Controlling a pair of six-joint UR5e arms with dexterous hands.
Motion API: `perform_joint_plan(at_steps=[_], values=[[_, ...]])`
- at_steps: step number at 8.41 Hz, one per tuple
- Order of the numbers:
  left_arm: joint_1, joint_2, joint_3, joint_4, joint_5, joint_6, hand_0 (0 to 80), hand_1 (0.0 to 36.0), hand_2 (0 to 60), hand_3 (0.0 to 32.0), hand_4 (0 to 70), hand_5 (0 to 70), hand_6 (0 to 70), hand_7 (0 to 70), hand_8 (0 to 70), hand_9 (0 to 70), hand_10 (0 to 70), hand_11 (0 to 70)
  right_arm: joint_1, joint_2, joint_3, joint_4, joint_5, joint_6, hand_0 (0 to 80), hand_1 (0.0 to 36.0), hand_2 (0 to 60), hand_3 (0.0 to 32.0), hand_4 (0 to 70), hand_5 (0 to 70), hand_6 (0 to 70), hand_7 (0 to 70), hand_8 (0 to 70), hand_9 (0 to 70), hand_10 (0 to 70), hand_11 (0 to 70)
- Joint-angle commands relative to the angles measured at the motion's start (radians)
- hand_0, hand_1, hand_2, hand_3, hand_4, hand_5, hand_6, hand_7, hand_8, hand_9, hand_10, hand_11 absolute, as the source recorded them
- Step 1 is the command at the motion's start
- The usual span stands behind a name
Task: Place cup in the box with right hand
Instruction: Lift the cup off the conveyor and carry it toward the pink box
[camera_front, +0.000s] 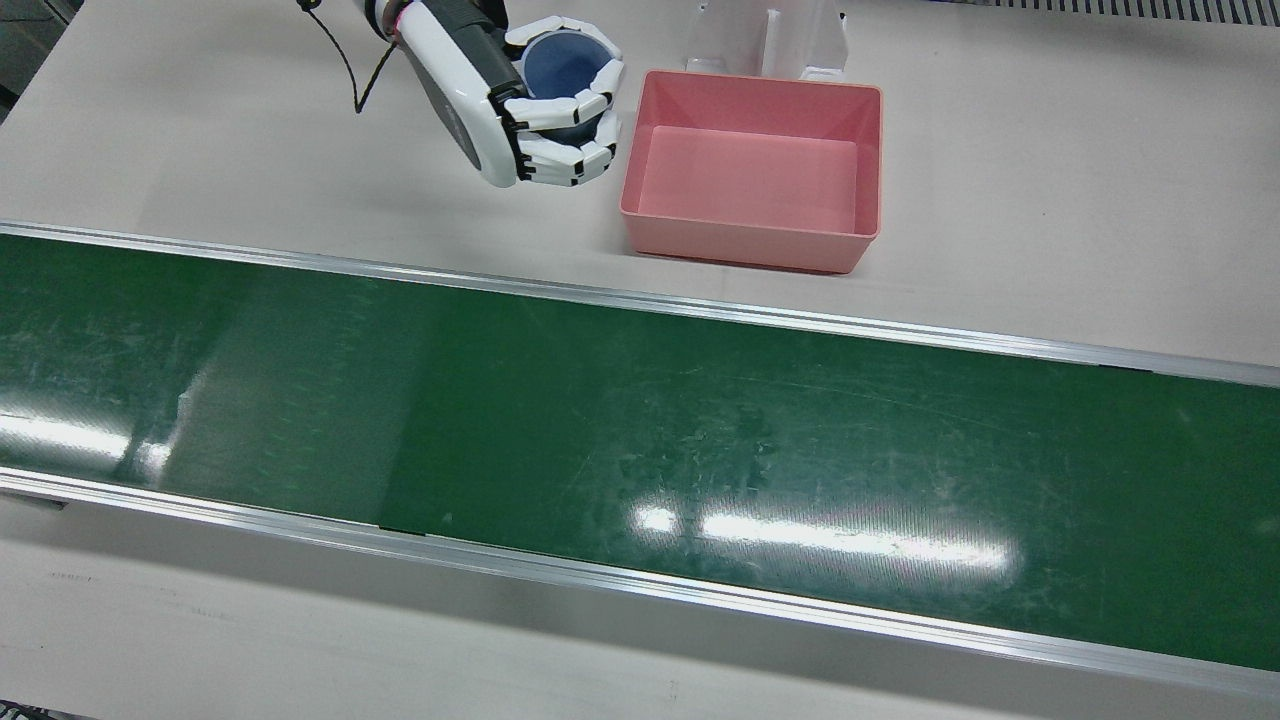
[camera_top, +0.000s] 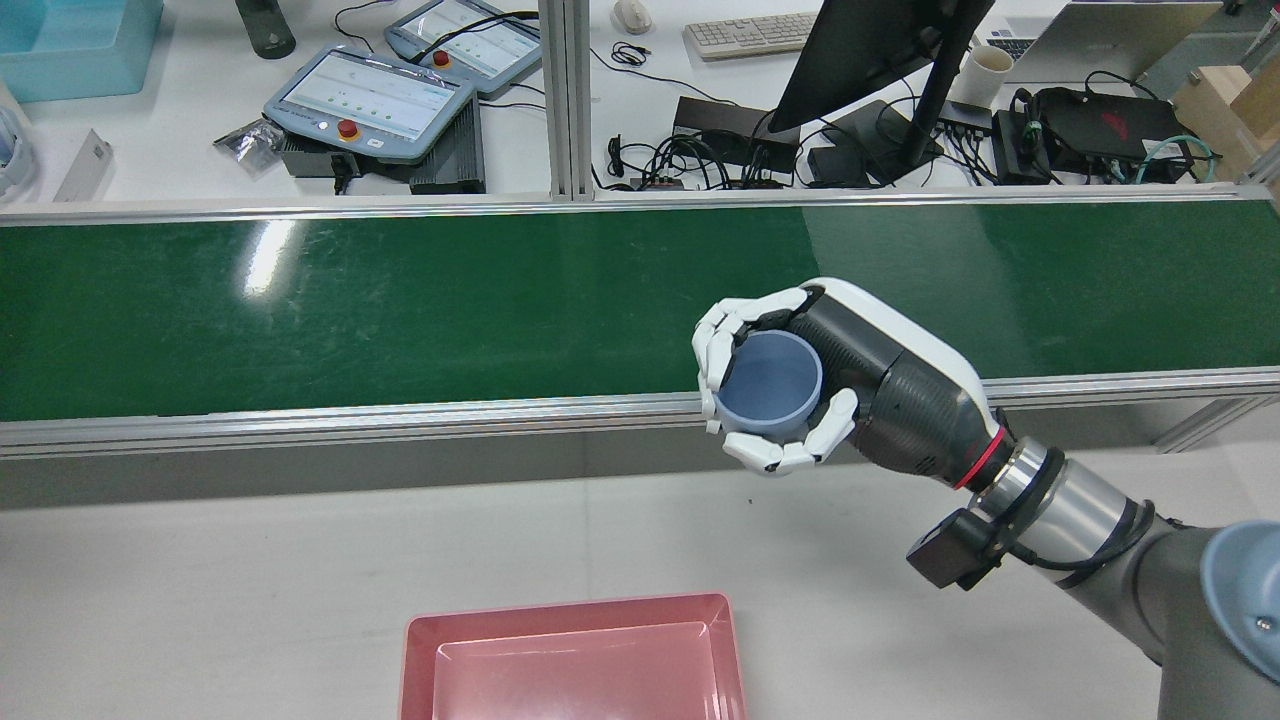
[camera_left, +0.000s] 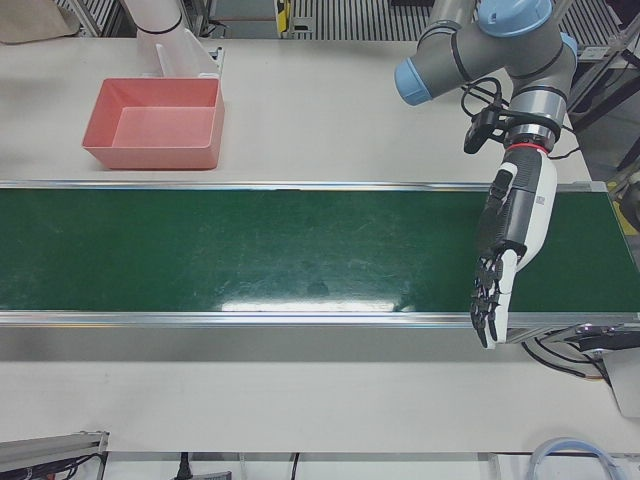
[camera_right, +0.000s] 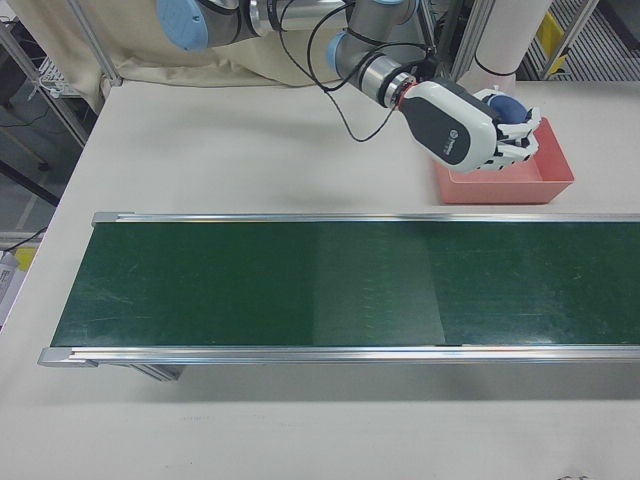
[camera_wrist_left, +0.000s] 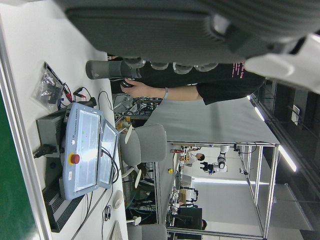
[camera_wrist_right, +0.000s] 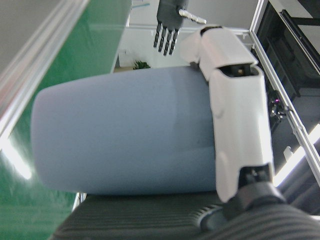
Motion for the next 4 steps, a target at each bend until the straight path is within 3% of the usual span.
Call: perform_joint_plan(at_steps=[1, 2, 3, 4], values=[[0.0, 0.0, 0.001, 0.0, 0.0, -0.001, 0.0, 0.0, 0.0, 0.0, 0.0, 0.0, 0.0, 0.0, 0.0, 0.0, 0.0, 0.0, -0.362, 0.001, -0.001, 0.006, 0.197, -0.114, 80.0, 36.0, 60.0, 0.0, 31.8, 32.8, 55.2, 70.0, 70.0, 70.0, 66.7, 70.0], [0.0, 0.0, 0.001, 0.0, 0.0, -0.001, 0.0, 0.0, 0.0, 0.0, 0.0, 0.0, 0.0, 0.0, 0.0, 0.0, 0.0, 0.0, -0.443, 0.003, -0.004, 0.008, 0.275, -0.134, 80.0, 36.0, 60.0, 0.0, 21.9, 32.7, 54.5, 70.0, 70.0, 70.0, 66.8, 70.0], [0.0, 0.0, 0.001, -0.001, 0.0, 0.0, 0.0, 0.0, 0.0, 0.0, 0.0, 0.0, 0.0, 0.0, 0.0, 0.0, 0.0, 0.0, -0.453, -0.002, -0.004, 0.008, 0.285, -0.149, 80.0, 36.0, 60.0, 0.0, 20.5, 31.9, 53.1, 70.0, 70.0, 70.0, 64.3, 70.0], [0.0, 0.0, 0.001, -0.001, 0.0, -0.001, 0.0, 0.0, 0.0, 0.0, 0.0, 0.0, 0.0, 0.0, 0.0, 0.0, 0.0, 0.0, -0.456, -0.008, -0.018, 0.009, 0.284, -0.15, 80.0, 36.0, 60.0, 0.0, 13.4, 31.0, 51.4, 70.0, 70.0, 70.0, 61.8, 70.0]])
